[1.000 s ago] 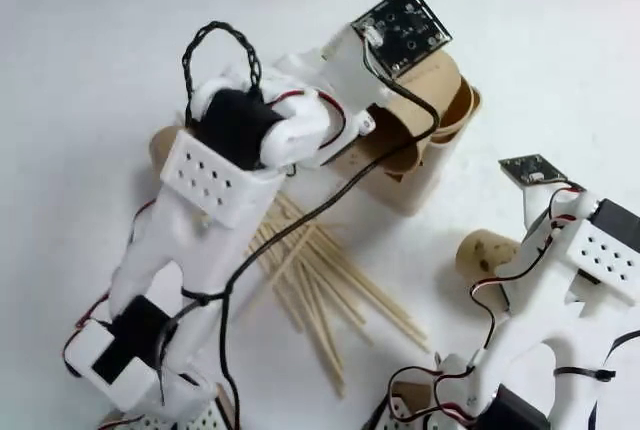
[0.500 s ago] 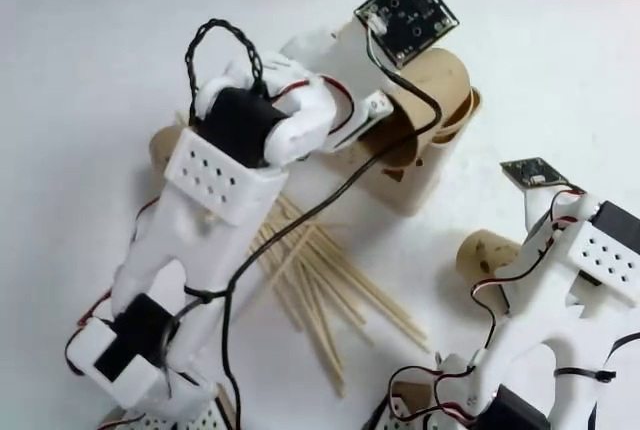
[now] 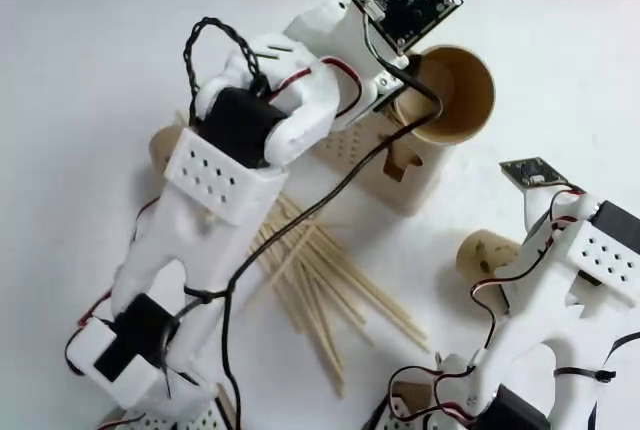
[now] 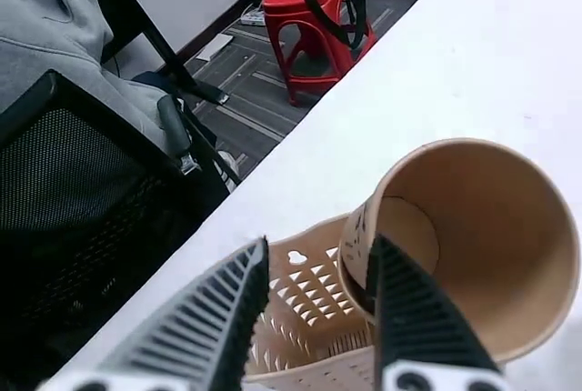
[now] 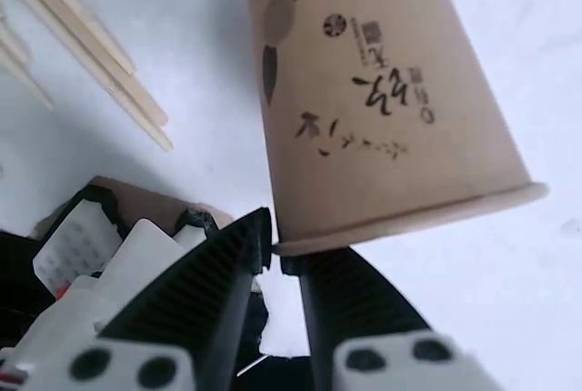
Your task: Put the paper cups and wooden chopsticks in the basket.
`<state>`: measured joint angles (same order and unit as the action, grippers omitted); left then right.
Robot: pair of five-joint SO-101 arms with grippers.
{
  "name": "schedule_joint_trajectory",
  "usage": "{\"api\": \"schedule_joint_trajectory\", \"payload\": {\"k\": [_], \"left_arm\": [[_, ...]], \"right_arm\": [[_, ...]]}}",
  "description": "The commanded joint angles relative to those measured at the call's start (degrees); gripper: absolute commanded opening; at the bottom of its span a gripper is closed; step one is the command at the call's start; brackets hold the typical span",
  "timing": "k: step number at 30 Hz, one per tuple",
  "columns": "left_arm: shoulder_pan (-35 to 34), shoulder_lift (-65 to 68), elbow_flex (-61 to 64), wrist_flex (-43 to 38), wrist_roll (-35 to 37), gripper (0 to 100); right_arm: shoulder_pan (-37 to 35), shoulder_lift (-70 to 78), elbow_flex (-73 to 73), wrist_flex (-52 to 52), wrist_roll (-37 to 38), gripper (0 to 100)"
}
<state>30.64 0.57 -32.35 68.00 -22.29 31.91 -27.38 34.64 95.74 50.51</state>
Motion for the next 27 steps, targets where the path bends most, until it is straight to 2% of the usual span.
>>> {"api": "schedule_joint_trajectory", "payload": {"k": [1, 11, 18, 27], "left_arm": [[1.0, -0.7, -2.5, -0.5, 0.8, 18], [0.7, -0.6, -2.5, 1.4, 0.8, 18], [1.6, 2.4, -1.8, -1.1, 3.8, 19], [-0.9, 11.8, -7.6, -3.4, 4.0, 18]], "right_arm": [[0.5, -2.0, -1.2, -0.5, 0.6, 2.0], [3.2, -2.0, -10.8, 0.4, 0.6, 2.0], [4.0, -2.5, -11.7, 0.3, 0.6, 2.0], [5.7, -15.1, -15.3, -0.1, 0.6, 2.0]]}}
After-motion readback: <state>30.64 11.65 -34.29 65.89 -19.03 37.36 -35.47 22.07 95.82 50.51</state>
